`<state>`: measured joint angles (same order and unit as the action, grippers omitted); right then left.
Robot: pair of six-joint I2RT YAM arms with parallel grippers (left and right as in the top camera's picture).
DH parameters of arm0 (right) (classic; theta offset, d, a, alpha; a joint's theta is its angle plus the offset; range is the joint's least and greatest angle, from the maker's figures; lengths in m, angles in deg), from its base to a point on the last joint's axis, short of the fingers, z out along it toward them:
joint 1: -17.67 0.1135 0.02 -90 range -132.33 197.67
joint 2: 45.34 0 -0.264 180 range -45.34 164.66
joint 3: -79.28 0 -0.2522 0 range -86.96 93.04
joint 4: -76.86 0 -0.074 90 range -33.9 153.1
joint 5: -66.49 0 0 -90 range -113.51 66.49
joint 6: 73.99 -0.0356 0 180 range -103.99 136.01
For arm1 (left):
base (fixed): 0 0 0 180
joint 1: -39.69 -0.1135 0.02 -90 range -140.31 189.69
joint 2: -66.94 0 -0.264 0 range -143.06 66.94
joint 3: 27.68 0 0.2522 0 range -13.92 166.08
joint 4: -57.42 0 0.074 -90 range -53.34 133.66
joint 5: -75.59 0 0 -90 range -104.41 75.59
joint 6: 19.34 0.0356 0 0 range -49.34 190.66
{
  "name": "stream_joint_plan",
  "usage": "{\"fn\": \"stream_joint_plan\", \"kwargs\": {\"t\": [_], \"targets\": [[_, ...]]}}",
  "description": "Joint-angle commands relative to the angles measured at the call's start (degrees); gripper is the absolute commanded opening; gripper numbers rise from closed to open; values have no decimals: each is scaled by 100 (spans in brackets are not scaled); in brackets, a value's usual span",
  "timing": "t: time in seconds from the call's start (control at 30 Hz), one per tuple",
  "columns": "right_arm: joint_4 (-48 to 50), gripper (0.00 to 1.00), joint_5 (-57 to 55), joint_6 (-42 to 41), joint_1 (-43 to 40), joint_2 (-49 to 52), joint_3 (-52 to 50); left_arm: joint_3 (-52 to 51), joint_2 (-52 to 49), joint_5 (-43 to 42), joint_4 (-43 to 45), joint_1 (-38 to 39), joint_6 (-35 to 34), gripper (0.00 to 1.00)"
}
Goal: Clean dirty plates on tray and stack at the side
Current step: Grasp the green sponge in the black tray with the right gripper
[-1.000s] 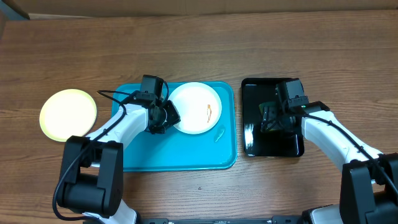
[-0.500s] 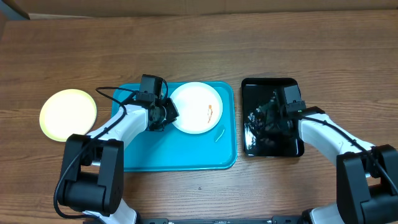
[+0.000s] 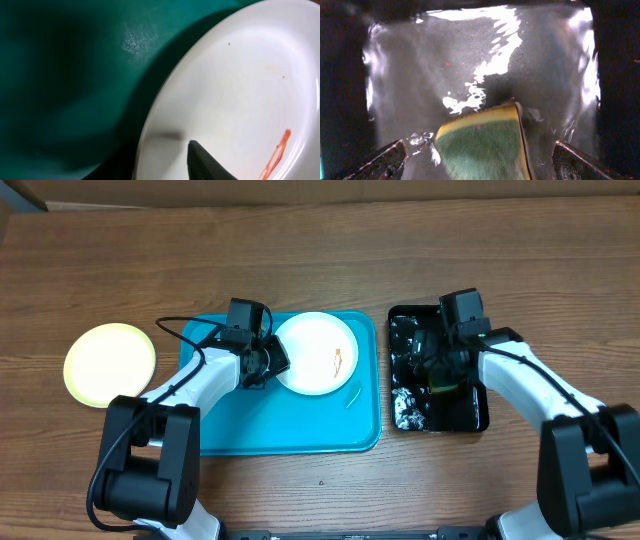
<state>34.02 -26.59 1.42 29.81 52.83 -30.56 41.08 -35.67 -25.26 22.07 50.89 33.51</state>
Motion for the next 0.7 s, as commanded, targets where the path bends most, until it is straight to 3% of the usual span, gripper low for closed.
{"fn": "stream_joint_plan", "kwargs": {"t": [0.0,0.03,0.1,0.13,0.17,0.2,0.23,0.27,0.3,0.33,0.43,0.5,0.67], "targets": [[210,83,-87,2,11,374,-262,-343,-457,446,-170,-31,101,17],[258,69,-87,4,11,452,-282,-343,-457,448,-170,-31,101,11],[293,17,-87,4,11,546,-282,-343,-457,448,-173,-31,105,4],[313,4,-87,4,11,546,-278,-343,-457,446,-173,-31,122,4],[315,4,-85,4,11,529,-249,-343,-457,448,-173,-31,122,4],[273,9,-68,7,11,503,-177,-343,-457,448,-173,-31,131,4],[184,33,-68,4,11,468,-85,-343,-457,446,-173,-31,142,13],[46,59,-68,4,11,426,35,-343,-457,448,-173,-31,142,33],[-164,73,-39,4,11,365,192,-343,-457,448,-175,-31,142,45],[-367,82,15,7,11,306,334,-343,-457,472,-177,-31,142,51],[-1025,87,201,7,11,160,699,-343,-455,507,-208,-33,142,54],[-1307,87,166,7,11,136,741,-341,-450,525,-234,-44,140,49],[-1241,87,164,4,4,195,350,-334,-363,544,-396,-157,138,20]]}}
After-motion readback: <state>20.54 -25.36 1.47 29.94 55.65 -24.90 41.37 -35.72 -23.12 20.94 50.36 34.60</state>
